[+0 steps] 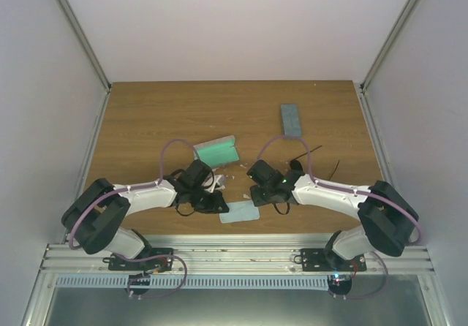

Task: Organize the sunglasses
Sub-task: Adjust the glasses cleaning cloth at the center of the board.

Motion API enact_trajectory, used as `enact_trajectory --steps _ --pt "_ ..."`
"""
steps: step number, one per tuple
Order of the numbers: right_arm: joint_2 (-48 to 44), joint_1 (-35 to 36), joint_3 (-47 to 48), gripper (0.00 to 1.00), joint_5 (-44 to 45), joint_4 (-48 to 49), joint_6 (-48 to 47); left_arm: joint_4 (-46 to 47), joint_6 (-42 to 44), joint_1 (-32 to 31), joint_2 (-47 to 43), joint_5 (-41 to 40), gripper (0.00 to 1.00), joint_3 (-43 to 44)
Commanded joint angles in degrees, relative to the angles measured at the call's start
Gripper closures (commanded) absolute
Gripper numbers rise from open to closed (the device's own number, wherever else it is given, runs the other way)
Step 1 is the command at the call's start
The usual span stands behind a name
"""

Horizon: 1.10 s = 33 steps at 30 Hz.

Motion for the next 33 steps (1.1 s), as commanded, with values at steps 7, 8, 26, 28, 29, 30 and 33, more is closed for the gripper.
enact_trajectory --steps 7,8,26,28,29,30,33 --pt "3.1 1.6 -2.0 0.73 -12.0 8.6 -0.2 3.2 -3.6 -0.5 3.8 -8.4 0.92 3.6" --pt "3.5 1.6 -2.3 0.73 -11.9 8.7 -0.1 2.7 -3.8 -0.6 4.4 -9.5 0.92 3.5" --pt "-2.5 3.2 -2.3 0.68 0.0 -6.2 6.0 -2.7 -4.7 -1.7 -0.3 -13.1 0.90 4.1" --pt "-1.8 4.0 -0.8 0.66 0.4 -6.7 5.9 -5.2 -5.7 -2.6 -1.8 -14.7 0.86 5.2" --pt "-1.2 4.5 0.0 0.64 0.8 -7.0 6.0 -7.1 -6.8 -3.2 -2.7 -16.4 0.82 5.6" --pt "-0.6 5.0 0.8 0.63 1.2 -7.2 6.3 -9.1 -8.1 -3.8 -3.6 -18.7 0.79 5.9" --pt "1.5 6.4 2.3 0.59 1.7 -7.1 6.7 -14.0 -13.1 -5.5 -6.7 -24.0 0.68 5.2"
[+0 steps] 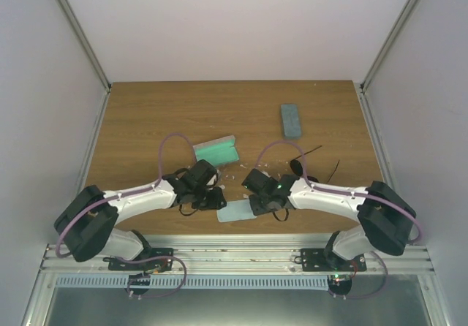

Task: Organize the sunglasses
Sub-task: Adjust the glasses cleaning cloth at the center of the board, then pick up the glasses cleaning cloth from the center of the board.

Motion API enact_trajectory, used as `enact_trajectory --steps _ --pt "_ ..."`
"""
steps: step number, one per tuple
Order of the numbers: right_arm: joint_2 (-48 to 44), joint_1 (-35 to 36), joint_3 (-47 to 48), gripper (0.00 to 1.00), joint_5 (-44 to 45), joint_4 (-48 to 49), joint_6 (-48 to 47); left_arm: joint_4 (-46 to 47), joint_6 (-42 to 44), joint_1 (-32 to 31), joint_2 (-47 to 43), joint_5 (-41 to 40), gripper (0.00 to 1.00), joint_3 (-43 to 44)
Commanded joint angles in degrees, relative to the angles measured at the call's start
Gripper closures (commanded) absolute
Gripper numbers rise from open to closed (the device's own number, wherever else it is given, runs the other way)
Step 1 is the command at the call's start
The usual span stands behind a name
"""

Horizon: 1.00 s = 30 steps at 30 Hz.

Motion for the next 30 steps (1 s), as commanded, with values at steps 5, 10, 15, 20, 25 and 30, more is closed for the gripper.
enact_trajectory --steps 5,10,15,20,25,30 --pt "5.4 3.2 3.8 0.59 1.6 0.7 1.4 -4.1 -12.5 -2.9 -9.0 -6.5 0.62 -5.2" --pt "7.8 3.5 3.2 0.60 0.4 2.6 0.9 1.5 -14.1 -3.1 -8.3 -2.3 0.62 -8.5" --pt "8.6 3.6 0.5 0.68 -2.2 5.2 0.7 3.0 -13.9 -3.2 -5.8 -1.8 0.63 -8.6" --pt "9.2 3.6 -1.1 0.79 -3.5 6.0 1.1 2.2 -15.2 -3.3 -4.3 -2.6 0.68 -8.4" --pt "9.7 3.7 -1.8 0.92 -4.5 6.5 1.4 1.8 -15.9 -3.5 -3.4 -2.9 0.70 -8.0" --pt "10.2 3.7 -1.8 0.97 -4.6 6.7 1.5 2.2 -16.1 -3.8 -2.0 -2.7 0.71 -8.0"
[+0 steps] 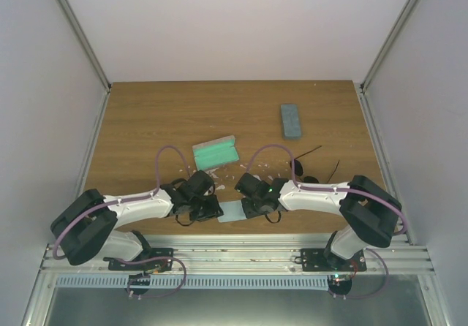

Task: Organize the sunglasses
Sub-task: Pick up the glasses cleaning cloth from the center of the board.

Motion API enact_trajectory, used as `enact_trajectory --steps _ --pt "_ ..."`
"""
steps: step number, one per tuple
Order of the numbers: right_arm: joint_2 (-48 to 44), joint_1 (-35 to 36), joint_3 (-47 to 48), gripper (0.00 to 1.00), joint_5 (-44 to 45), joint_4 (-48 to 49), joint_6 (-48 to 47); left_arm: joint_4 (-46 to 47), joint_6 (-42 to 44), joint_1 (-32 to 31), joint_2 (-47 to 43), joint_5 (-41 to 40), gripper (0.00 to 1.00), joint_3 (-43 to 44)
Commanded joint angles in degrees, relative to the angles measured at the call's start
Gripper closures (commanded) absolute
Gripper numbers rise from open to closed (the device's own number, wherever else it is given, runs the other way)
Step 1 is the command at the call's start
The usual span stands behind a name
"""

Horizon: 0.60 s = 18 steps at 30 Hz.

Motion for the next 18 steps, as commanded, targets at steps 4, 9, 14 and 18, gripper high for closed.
enact_trajectory --steps 4,9,14,18 --pt "2.8 0.6 -2.7 0.99 -2.5 -1.0 0.7 -0.8 -1.4 -0.9 3.0 -2.0 0.74 -0.3" --pt "2.6 0.6 -2.9 0.99 -2.5 -0.9 0.9 -1.2 -1.6 -1.0 3.8 -2.7 0.77 0.4" --pt "2.4 0.5 -3.0 0.99 -2.3 -0.7 0.9 -2.2 -1.5 -1.1 4.7 -4.0 0.82 0.6" --pt "2.2 0.5 -3.1 1.00 -2.2 -0.5 0.9 -3.5 -1.5 -1.4 5.4 -5.1 0.84 1.2"
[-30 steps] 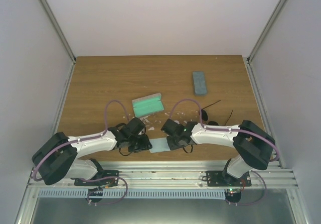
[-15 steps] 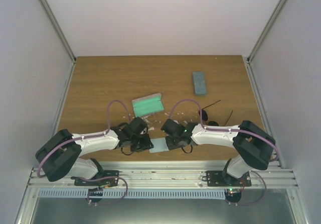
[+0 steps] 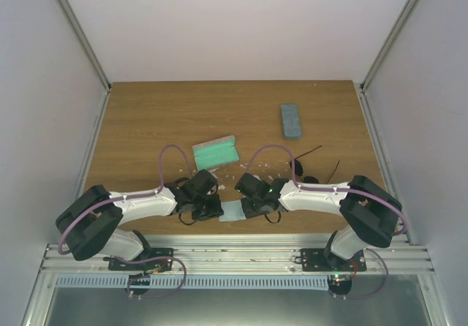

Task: Organize the sunglasses
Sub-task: Pick up the glasses cleaning cloth from the center of the board.

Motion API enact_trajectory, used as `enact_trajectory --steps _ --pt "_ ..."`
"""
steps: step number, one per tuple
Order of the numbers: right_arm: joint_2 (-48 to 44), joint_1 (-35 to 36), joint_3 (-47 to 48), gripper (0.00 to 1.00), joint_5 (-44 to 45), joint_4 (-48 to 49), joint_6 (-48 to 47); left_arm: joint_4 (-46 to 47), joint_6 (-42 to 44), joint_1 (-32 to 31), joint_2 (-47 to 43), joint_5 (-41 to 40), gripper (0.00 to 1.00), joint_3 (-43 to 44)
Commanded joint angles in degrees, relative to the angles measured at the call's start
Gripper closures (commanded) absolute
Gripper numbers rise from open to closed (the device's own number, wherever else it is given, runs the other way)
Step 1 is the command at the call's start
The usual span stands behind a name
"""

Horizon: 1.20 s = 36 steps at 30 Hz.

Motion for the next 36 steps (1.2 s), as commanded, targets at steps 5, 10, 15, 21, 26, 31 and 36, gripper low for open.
enact_trajectory --steps 5,10,15,21,26,31,36 --pt "1.9 0.5 -2.9 0.99 -1.5 -1.1 0.9 -5.8 -0.1 -1.5 3.9 -5.5 0.90 0.5" --pt "1.0 0.5 -2.7 0.99 -0.2 -1.2 1.1 -5.7 0.0 -1.9 4.5 -6.0 1.00 1.1" --pt "-1.4 0.2 -0.6 0.99 2.6 -1.8 1.1 -5.2 0.7 -1.8 2.3 -6.9 1.00 2.7" --pt "-3.4 -2.5 5.1 0.99 3.1 -1.6 -1.8 -6.1 3.1 0.5 0.0 -7.8 1.00 8.1" --pt "-2.2 -5.0 11.0 1.00 3.1 -1.1 -5.5 -7.0 6.2 4.7 -0.7 -8.2 1.00 11.6" --pt "0.5 -8.3 15.9 0.99 2.8 0.5 -8.8 -7.8 9.4 9.6 -1.8 -7.8 1.00 14.3" --pt "4.7 -11.1 20.7 0.99 1.7 3.8 -11.7 -8.0 12.8 15.9 -1.3 -7.2 1.00 16.4"
